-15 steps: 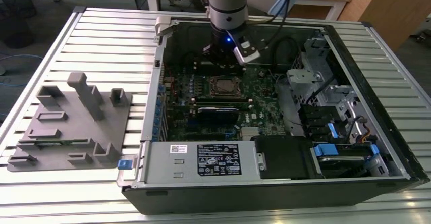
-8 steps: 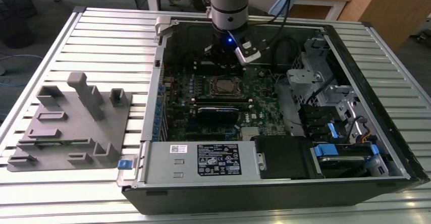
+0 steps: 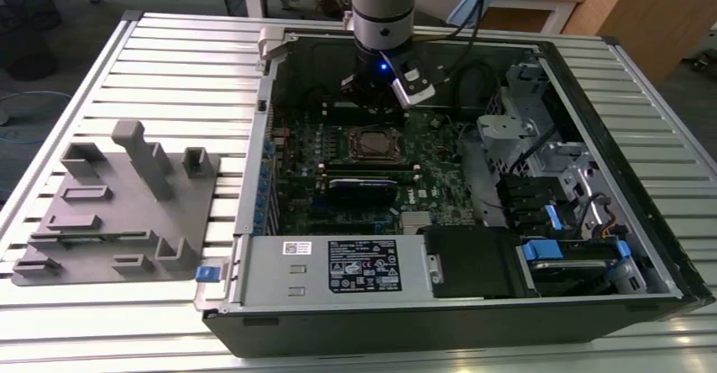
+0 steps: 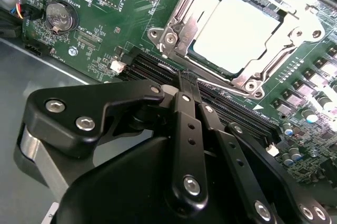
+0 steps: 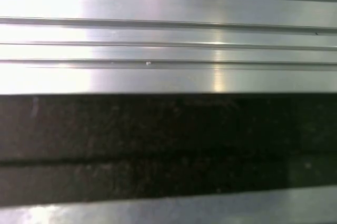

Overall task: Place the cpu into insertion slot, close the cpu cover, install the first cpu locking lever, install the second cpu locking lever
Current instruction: 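Install the first cpu locking lever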

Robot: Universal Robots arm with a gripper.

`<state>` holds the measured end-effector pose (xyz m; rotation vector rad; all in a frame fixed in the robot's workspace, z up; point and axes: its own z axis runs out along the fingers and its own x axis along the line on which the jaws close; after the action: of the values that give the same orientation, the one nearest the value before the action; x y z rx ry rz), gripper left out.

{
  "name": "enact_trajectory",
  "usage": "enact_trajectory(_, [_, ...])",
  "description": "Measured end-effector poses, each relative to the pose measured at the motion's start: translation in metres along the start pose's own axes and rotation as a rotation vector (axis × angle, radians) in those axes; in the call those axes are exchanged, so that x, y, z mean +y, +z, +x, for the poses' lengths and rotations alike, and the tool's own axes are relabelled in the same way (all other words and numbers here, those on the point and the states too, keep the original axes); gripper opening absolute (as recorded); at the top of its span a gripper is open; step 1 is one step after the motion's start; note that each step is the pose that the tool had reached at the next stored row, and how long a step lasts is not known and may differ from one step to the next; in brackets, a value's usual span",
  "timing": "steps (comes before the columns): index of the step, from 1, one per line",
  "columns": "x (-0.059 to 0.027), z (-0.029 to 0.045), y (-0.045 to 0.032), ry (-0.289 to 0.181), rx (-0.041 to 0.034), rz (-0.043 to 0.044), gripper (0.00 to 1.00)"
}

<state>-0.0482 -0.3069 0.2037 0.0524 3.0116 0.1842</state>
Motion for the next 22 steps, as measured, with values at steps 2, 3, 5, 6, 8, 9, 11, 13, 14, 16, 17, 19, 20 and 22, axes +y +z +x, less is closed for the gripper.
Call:
enact_trajectory(2, [0.0,0.0,0.0,0.0,-0.0003,-0.0022,0.11])
enact_trajectory(3, [0.0,0.0,0.0,0.0,-0.0004,-0.0029,0.11])
enact_trajectory(5, [0.0,0.0,0.0,0.0,-0.0005,-0.0037,0.11])
enact_trajectory(6, [0.0,0.0,0.0,0.0,-0.0006,-0.0039,0.11])
enact_trajectory(8, [0.0,0.0,0.0001,0.0,-0.0009,-0.0042,0.11])
enact_trajectory(9, [0.0,0.0,0.0001,0.0,-0.0013,-0.0042,0.11])
enact_trajectory(11, [-0.0001,0.0,0.0003,0.0,-0.0016,-0.0044,0.11])
enact_trajectory(13, [-0.0002,0.0001,0.0007,0.001,-0.0018,-0.0043,0.11])
enact_trajectory(14, [-0.0002,0.0001,0.0009,0.005,-0.0022,-0.0038,0.11])
enact_trajectory(16, [-0.0003,0.0002,0.0015,0.016,-0.0036,-0.0024,0.11])
enact_trajectory(17, [-0.0003,0.0002,0.0017,0.024,-0.0046,-0.0014,0.11])
enact_trajectory(19, [-0.0004,0.0003,0.0022,0.04,-0.0066,0.0007,0.11])
enact_trajectory(20, [-0.0004,0.0003,0.0025,0.048,-0.0076,0.0017,0.11])
enact_trajectory(22, [-0.0005,0.0004,0.0029,0.065,-0.0098,0.0038,0.11])
